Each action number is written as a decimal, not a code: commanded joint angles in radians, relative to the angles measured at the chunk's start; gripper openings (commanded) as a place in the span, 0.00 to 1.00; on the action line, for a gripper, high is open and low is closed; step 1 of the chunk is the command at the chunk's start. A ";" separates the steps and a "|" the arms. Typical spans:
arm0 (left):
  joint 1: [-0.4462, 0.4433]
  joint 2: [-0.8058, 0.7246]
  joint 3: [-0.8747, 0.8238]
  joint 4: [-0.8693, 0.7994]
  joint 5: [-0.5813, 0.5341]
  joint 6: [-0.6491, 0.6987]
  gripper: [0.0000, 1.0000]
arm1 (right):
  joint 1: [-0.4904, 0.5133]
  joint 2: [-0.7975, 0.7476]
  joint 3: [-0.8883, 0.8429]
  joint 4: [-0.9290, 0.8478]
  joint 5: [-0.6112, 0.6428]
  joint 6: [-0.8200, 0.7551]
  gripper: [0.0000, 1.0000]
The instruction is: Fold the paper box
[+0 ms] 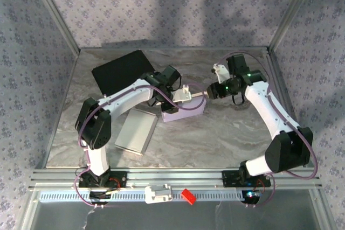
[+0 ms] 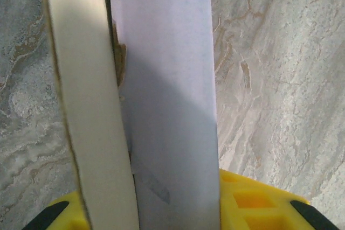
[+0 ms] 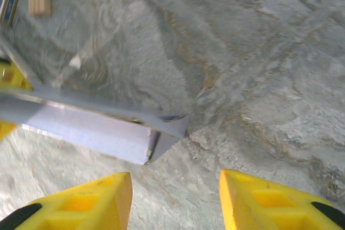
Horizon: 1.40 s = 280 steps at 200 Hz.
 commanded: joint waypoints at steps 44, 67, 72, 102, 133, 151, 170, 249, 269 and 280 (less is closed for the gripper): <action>0.015 -0.032 -0.011 -0.066 0.068 0.059 0.27 | 0.043 0.094 0.073 -0.054 0.056 -0.200 0.52; 0.017 -0.030 -0.009 -0.065 0.071 0.056 0.27 | 0.046 0.122 0.089 -0.061 0.027 -0.219 0.53; 0.017 -0.029 -0.008 -0.063 0.070 0.057 0.27 | 0.048 0.126 0.092 -0.061 0.019 -0.222 0.53; 0.018 -0.025 -0.001 -0.061 0.073 0.053 0.27 | 0.050 0.139 0.094 -0.063 0.010 -0.229 0.50; 0.018 -0.023 -0.002 -0.059 0.071 0.051 0.27 | 0.049 0.161 0.107 -0.067 -0.005 -0.218 0.43; 0.018 -0.019 0.001 -0.058 0.073 0.051 0.27 | 0.050 0.168 0.119 -0.066 -0.003 -0.215 0.37; 0.018 -0.018 0.003 -0.059 0.072 0.047 0.28 | 0.051 0.173 0.134 -0.072 -0.008 -0.212 0.28; 0.019 -0.011 0.013 -0.055 0.074 0.039 0.28 | 0.067 0.145 0.096 -0.081 0.003 -0.198 0.26; 0.020 -0.008 0.017 -0.055 0.074 0.039 0.28 | 0.074 0.139 0.088 -0.085 0.018 -0.195 0.25; 0.019 -0.007 0.020 -0.055 0.073 0.039 0.28 | 0.073 0.137 0.085 -0.084 0.027 -0.193 0.25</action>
